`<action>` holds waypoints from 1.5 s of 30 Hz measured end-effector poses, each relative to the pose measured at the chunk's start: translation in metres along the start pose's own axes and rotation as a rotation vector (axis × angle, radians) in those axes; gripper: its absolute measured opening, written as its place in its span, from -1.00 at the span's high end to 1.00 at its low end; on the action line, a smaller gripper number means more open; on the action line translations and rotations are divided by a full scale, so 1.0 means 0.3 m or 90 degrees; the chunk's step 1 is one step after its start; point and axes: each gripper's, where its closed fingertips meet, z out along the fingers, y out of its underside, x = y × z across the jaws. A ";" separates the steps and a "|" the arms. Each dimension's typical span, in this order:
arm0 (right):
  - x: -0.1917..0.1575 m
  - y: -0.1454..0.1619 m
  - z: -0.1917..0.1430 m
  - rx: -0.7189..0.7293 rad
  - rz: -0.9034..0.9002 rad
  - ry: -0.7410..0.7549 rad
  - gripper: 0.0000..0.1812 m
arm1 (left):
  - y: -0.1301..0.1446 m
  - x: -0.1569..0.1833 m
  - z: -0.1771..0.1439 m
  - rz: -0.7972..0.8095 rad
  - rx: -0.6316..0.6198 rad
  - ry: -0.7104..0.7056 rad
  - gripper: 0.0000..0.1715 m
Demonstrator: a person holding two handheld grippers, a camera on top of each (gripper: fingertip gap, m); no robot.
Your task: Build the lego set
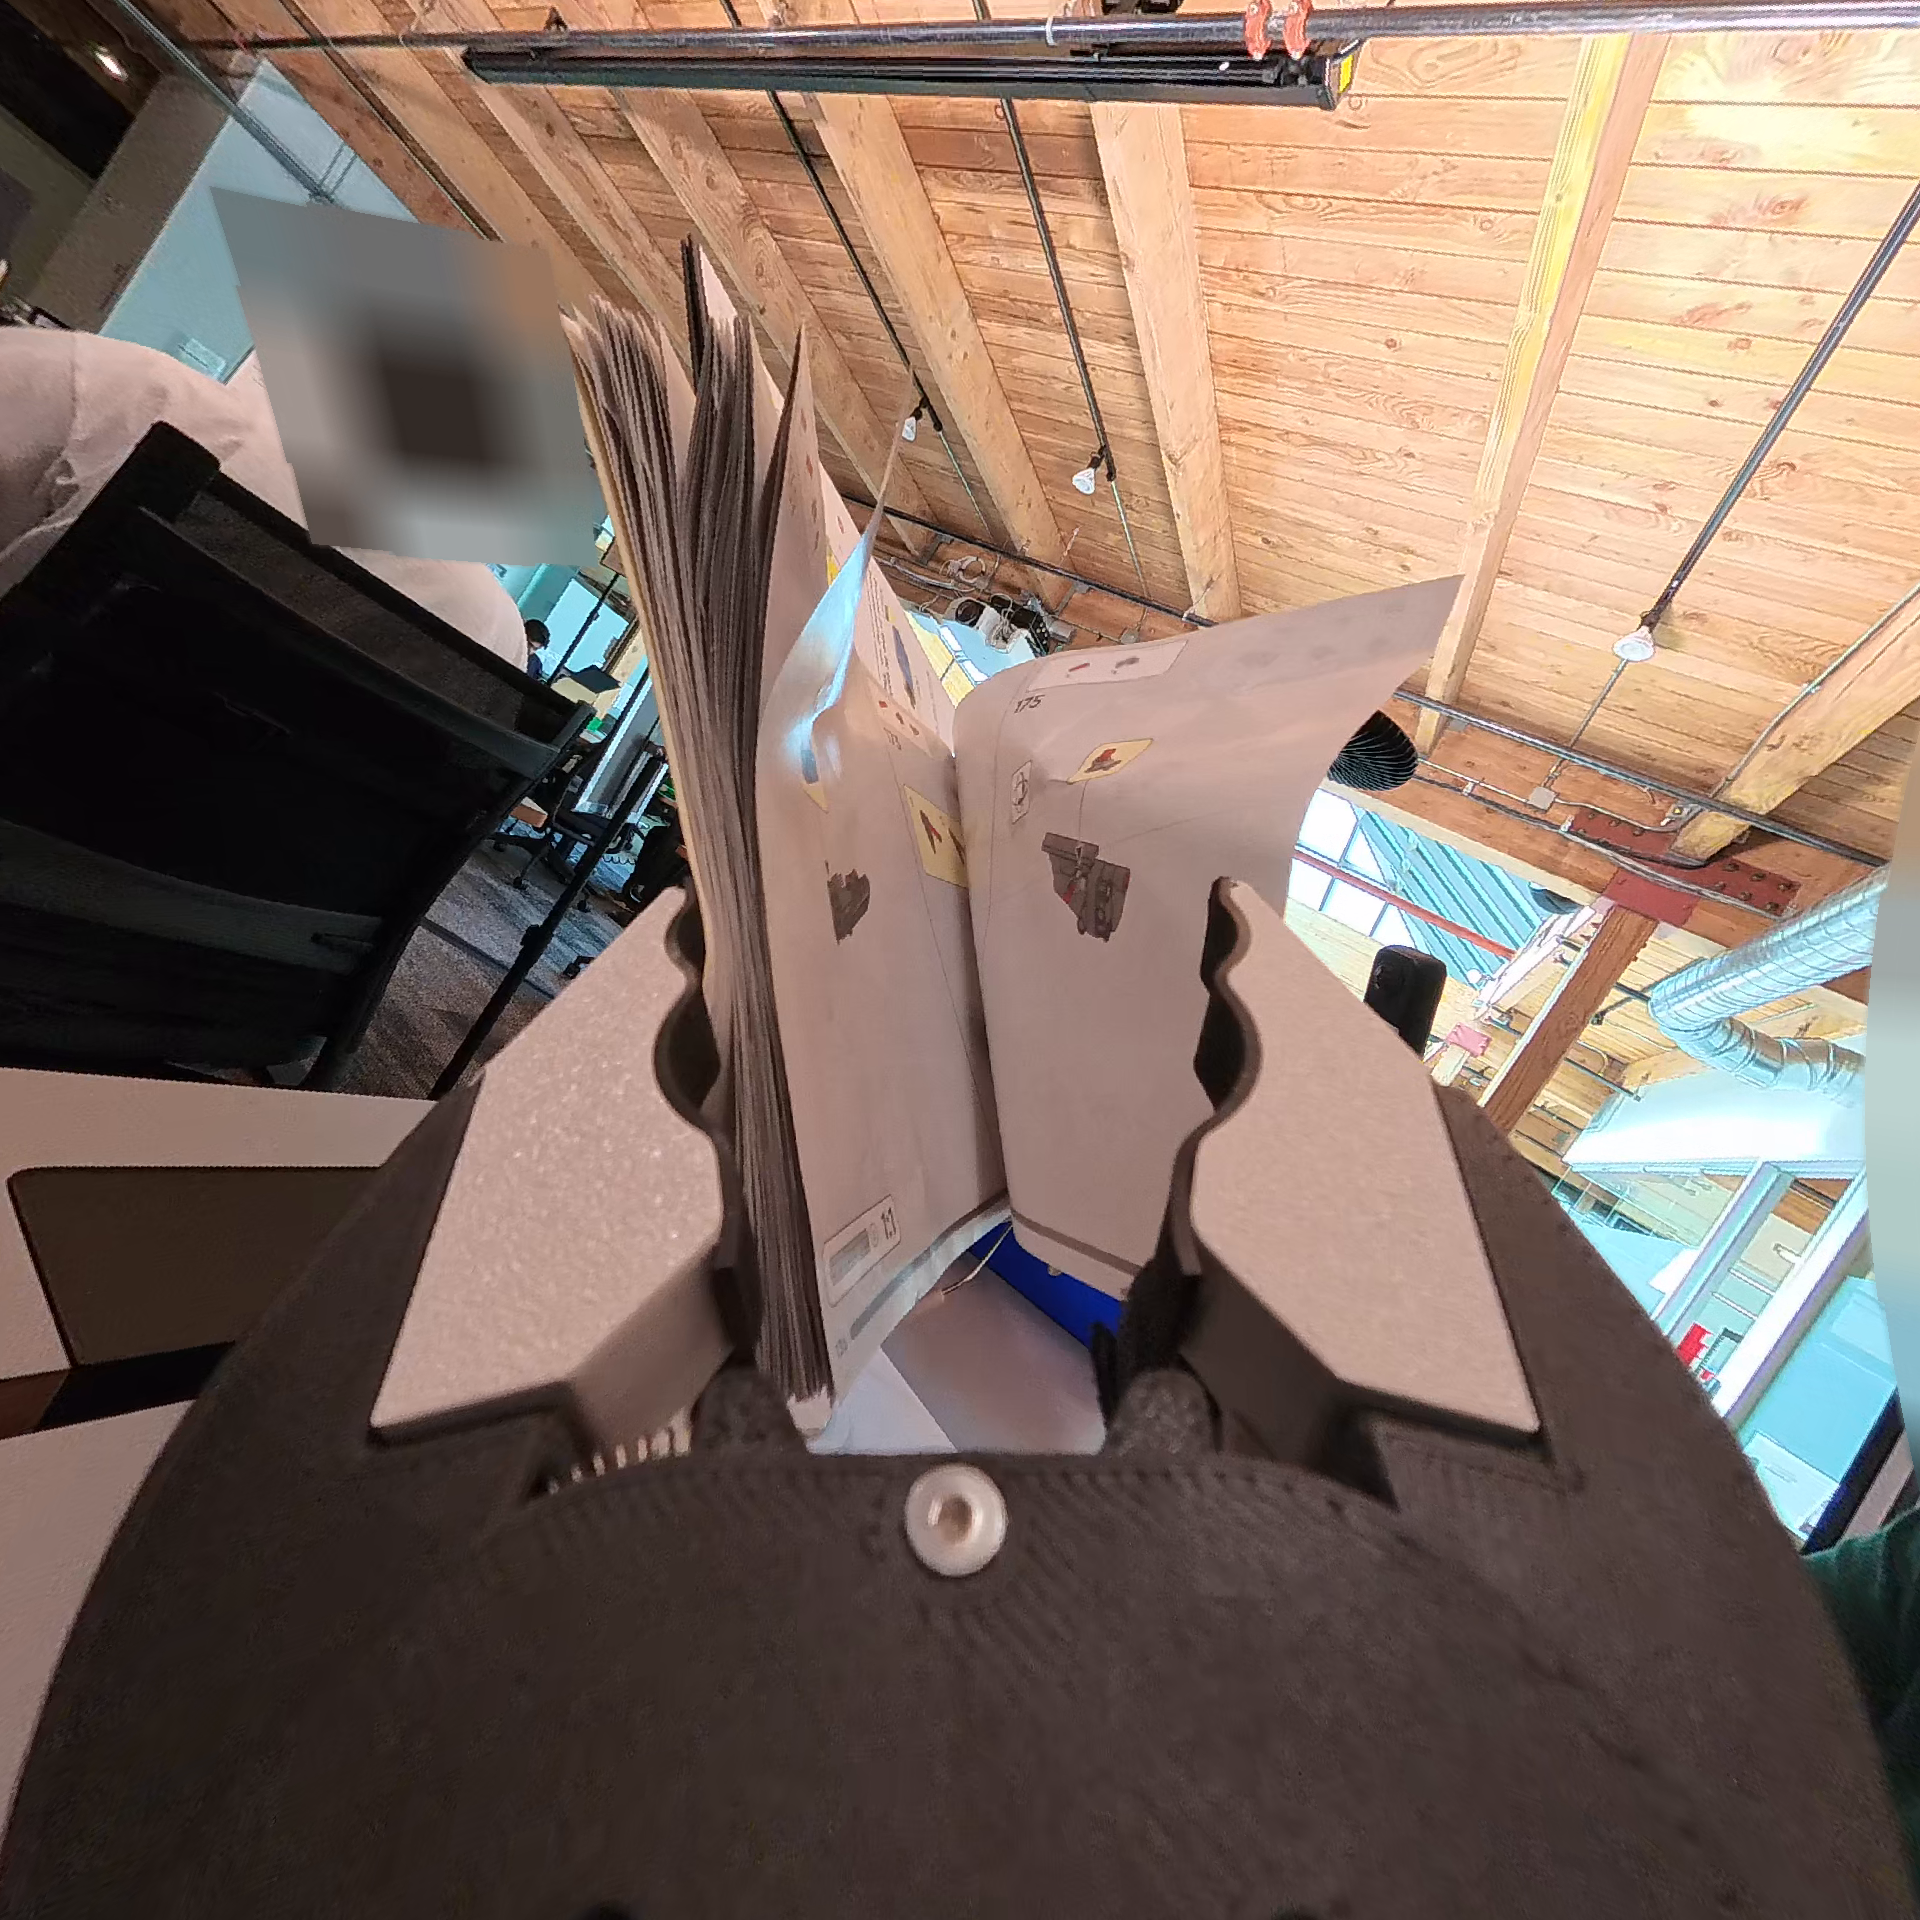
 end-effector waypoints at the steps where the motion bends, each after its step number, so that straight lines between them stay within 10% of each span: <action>1: 0.002 0.000 -0.002 0.000 0.000 0.001 1.00 | 0.000 0.000 0.000 0.000 0.001 0.000 -0.08; 45: 0.014 0.018 -0.013 -0.025 -0.015 0.021 1.00 | 0.000 0.005 0.012 0.009 -0.004 -0.019 -0.13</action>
